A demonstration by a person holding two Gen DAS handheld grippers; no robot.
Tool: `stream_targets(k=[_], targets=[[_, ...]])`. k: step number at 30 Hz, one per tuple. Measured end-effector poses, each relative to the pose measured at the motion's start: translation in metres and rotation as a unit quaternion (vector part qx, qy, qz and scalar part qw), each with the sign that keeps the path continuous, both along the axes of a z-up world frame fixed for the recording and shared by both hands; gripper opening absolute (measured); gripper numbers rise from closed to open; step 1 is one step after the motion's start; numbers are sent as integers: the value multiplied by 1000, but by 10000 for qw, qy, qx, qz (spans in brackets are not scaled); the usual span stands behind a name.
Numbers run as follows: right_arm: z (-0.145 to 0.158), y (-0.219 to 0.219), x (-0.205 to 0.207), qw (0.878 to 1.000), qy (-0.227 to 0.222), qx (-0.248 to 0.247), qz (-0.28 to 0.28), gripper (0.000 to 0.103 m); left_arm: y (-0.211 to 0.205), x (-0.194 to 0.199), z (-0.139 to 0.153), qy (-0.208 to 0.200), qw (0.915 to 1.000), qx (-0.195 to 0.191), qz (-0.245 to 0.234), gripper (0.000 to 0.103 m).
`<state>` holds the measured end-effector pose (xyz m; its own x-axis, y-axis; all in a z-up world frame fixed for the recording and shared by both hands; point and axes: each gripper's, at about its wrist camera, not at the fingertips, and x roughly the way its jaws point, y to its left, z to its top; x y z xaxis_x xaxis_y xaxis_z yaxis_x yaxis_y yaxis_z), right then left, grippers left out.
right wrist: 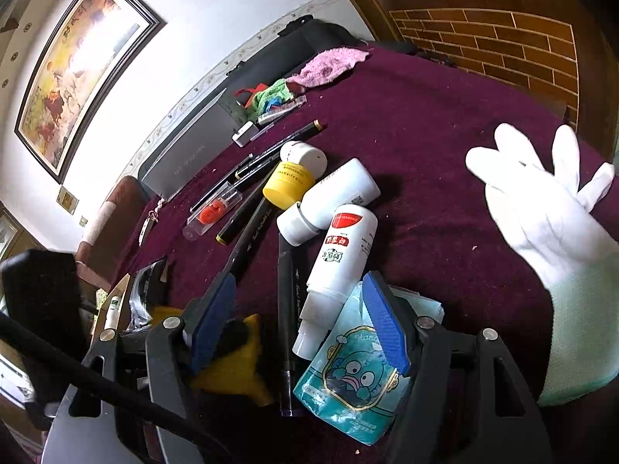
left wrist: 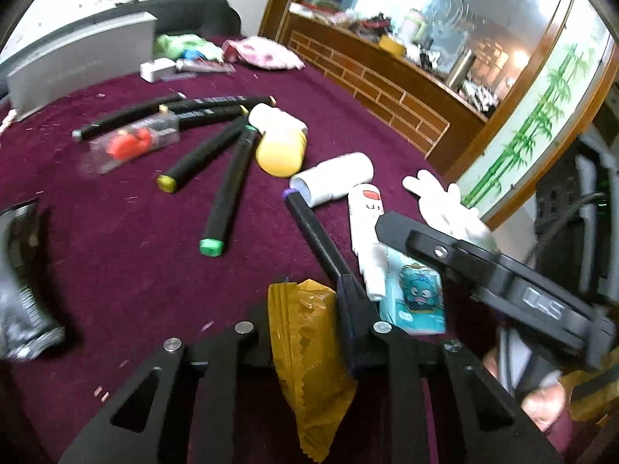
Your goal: Organize objects
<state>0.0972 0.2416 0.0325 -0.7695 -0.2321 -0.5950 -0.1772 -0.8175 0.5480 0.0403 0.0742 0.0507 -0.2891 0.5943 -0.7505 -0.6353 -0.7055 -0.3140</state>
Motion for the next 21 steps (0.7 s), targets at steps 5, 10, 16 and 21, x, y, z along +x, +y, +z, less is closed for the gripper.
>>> stream_targets(k=[5,10,16,21], targets=[[23,-13,6,9992,30,386,137,68,-55,16,22,115,9983,427,380,19],[58,-48,-28,9906,-204,730,1139,68,-104,29,36,219,9933,819,783,19],[25,-70,-85,9718,-1342,1374,1364,47,-157,46,56,603,9879,919,1091,19],[10,-75,-92,9595,-1662,1960,1151,36,-197,49,62,709,9824,1029,1392,19]])
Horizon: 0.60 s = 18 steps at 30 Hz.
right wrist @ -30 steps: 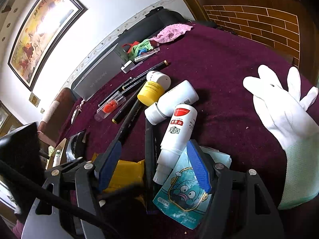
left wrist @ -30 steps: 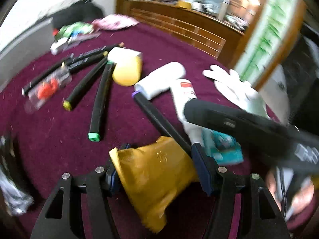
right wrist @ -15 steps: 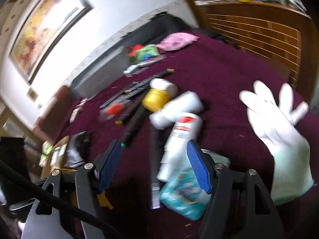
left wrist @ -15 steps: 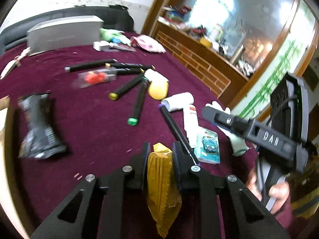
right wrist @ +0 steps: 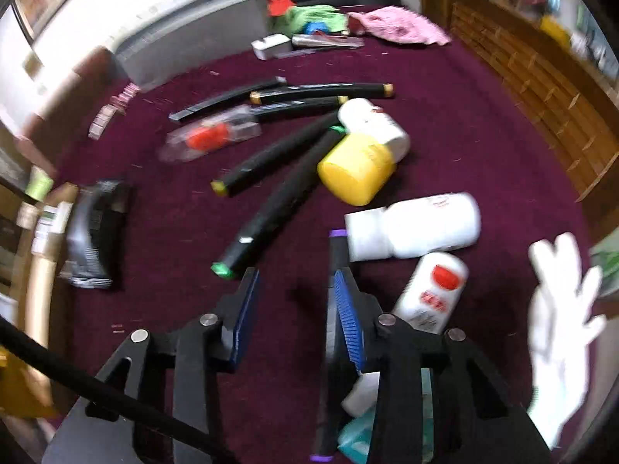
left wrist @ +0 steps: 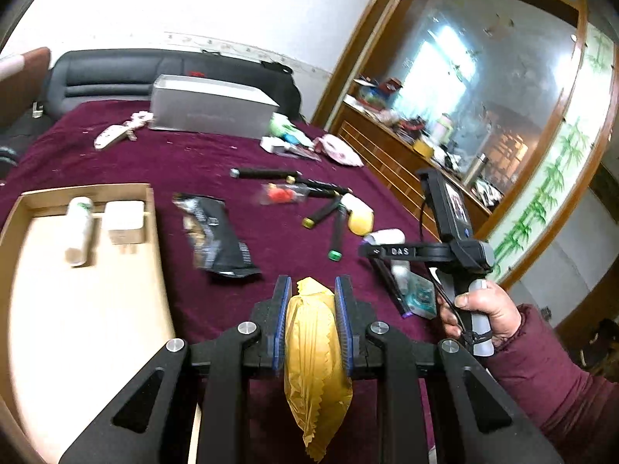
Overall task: Organize objects
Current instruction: 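Grasp the black marker with purple cap with the right gripper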
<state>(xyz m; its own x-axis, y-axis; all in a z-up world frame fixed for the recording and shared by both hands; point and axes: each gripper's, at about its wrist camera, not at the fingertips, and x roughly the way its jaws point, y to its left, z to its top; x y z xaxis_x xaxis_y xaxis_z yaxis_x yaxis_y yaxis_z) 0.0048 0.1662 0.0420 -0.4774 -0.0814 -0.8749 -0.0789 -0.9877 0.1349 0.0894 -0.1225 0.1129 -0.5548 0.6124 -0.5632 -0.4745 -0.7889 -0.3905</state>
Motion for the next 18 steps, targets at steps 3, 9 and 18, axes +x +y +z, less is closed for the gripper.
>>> stream_targets(k=[3,9,18], targets=[[2,0,2,9999,4,142,-52,36,-17,1,-2,-11,9999,84,137,19],[-11,-7,4,9951,-287,937,-127,36,-37,3,-11,-84,9993,205,306,19],[-13,-22,18,9935,-114,1126,-154,12,-53,9,-10,34,9986,176,500,19]])
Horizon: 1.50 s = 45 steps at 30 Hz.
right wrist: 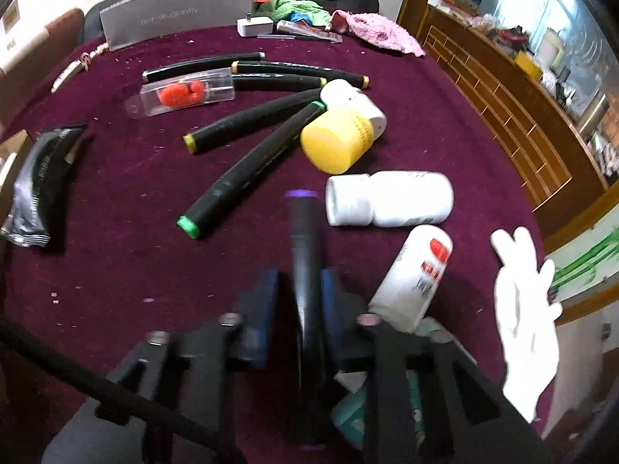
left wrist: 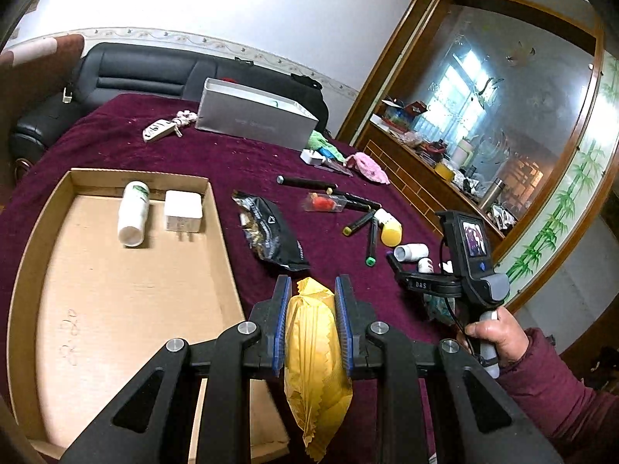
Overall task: Organize objects
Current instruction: 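Grasp the black marker with purple cap with the right gripper, then lower the yellow packet into the tray with the left gripper while the right gripper places the marker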
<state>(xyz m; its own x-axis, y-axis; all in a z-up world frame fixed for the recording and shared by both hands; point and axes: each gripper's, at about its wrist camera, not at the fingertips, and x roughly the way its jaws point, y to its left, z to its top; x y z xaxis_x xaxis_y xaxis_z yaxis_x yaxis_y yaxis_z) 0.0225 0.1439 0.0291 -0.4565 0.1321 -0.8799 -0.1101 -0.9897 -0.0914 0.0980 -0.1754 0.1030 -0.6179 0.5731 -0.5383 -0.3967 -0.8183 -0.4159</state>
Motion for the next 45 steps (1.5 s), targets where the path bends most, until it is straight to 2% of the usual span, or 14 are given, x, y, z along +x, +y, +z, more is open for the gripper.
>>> stream_targets(k=[3,9,13,17,23,27,32,36,41,45], targets=[[3,-6,6,9999,39,-147,76,12,-11,0,2,47,9999,-12,130,19],[39,-24,24,9933,420,-983,444,13,-43,2,13,180,9989,-79,421,19],[77,-56,30,9806,722,-1564,939,13,-68,-1,23,256,9974,-171,651,19],[104,-103,27,9608,827,-2144,1550,13,-89,-14,29,294,9934,-557,962,19],[102,-182,5,9311,473,-2765,2331,13,-105,-50,17,79,9873,-1062,1179,19],[79,-222,-16,9227,71,-2949,2483,13,-109,-83,0,-169,9832,-1325,1243,19],[48,-259,-52,9292,-166,-2849,2349,13,-107,-119,-20,-537,9792,-1584,1153,19],[35,-267,-72,9365,-231,-2739,2176,13,-106,-142,-35,-832,9741,-1790,1107,19],[23,-280,-90,9438,-326,-2556,2072,13,-107,-162,-50,-1186,9712,-1796,1024,19],[14,-287,-99,9480,-405,-2443,2001,13,-107,-175,-51,-1260,9688,-1861,1044,19]])
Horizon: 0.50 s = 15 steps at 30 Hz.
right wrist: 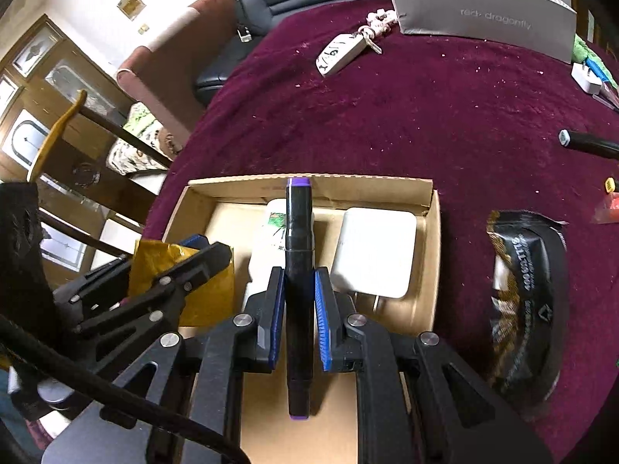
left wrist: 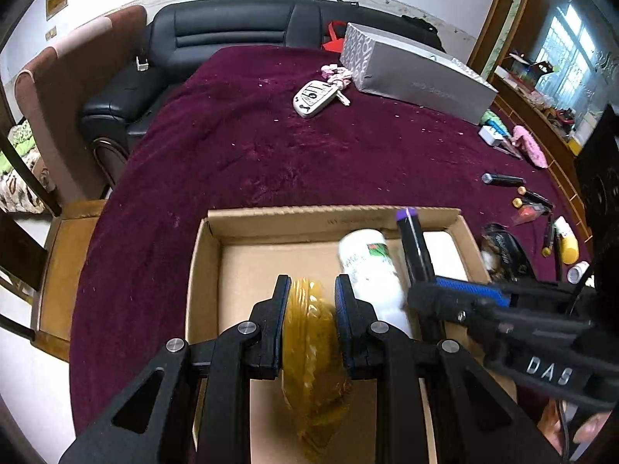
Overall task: Organize objects
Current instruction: 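Lower the yellow packet into the tray with the left gripper while the right gripper places the marker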
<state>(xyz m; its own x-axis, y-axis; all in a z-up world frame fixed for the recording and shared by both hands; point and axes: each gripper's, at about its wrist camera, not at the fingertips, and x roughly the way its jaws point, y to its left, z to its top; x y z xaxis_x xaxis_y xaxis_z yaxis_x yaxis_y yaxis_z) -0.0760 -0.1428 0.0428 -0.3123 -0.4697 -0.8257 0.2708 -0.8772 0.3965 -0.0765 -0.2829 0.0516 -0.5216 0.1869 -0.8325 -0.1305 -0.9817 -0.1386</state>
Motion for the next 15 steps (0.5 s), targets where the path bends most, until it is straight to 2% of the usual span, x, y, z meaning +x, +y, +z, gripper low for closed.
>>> stream_targets(k=[6,13,15], targets=[[-7,-1,-7,9999,-67,55,-64,13,-3,-13,-3,-36,9999,-121,41,19],[-9,-5,-6,9996,83,253,-71,14,-10,-15,-4,-246,9994,-177,153,22],[-7,-5,-6,9994,163,292,-109,18,-8,-12,0,-268,9992,-260,143,22]])
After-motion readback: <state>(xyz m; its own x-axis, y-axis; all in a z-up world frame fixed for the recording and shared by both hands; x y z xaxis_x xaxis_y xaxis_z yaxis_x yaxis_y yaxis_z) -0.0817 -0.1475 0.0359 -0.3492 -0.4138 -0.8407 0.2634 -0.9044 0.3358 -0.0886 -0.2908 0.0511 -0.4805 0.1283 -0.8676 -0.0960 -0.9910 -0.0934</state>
